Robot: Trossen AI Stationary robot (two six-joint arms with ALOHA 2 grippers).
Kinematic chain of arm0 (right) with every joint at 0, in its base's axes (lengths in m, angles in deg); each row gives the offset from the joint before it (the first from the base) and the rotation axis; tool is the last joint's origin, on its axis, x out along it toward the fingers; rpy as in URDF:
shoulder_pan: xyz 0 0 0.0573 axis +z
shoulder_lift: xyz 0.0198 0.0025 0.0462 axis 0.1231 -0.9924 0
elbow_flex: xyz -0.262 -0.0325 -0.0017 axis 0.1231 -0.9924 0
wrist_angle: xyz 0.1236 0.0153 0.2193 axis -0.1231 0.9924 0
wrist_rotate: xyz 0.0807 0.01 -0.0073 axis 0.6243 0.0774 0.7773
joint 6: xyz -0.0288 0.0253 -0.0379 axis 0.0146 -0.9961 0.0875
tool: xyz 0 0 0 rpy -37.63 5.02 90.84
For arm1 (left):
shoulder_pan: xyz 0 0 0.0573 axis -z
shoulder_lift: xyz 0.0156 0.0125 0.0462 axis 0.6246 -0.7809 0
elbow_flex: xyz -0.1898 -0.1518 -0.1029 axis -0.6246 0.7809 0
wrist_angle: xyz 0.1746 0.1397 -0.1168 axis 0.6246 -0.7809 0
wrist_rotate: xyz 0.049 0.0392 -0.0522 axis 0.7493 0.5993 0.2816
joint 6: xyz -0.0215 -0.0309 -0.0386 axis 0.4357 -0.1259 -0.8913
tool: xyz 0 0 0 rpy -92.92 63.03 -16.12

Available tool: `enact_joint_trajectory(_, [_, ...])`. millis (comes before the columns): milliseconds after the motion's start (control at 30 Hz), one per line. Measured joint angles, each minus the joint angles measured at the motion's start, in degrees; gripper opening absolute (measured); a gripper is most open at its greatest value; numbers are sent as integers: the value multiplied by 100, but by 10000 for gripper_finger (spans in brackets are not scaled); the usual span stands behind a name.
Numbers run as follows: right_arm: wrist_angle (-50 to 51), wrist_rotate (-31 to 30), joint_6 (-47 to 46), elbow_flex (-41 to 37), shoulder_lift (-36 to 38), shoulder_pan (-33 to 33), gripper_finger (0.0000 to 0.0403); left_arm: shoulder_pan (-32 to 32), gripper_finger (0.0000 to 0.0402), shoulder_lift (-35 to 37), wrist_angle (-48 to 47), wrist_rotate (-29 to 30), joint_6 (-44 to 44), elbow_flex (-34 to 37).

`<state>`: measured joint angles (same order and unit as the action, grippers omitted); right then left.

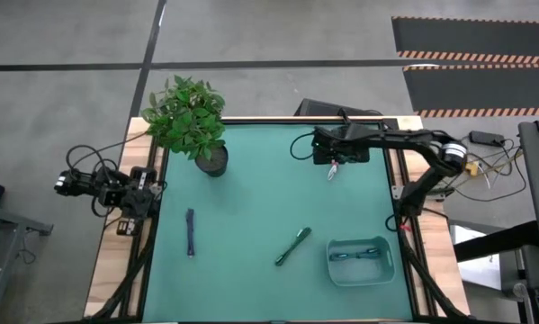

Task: Pick and place USB-C Cables
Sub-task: Put the pink charger cable into the green bin

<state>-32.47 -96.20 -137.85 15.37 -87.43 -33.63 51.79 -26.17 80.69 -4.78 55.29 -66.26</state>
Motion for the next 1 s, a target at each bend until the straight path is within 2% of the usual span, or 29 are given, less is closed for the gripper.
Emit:
enact_joint_trajectory(133, [20,328,96,3,-329,-115,233,-1,0,0,21,0,0,0])
enact_joint_trajectory(633, [-170,591,229,9,-1057,-200,216,1,0,0,24,0,0,0])
enact_joint_trajectory(800, [-204,673,213,23,-1129,-200,195,1,0,0,26,0,0,0])
enact_joint_trajectory(1000, [-291,707,159,18,-1102,-200,147,1,0,0,28,0,1,0])
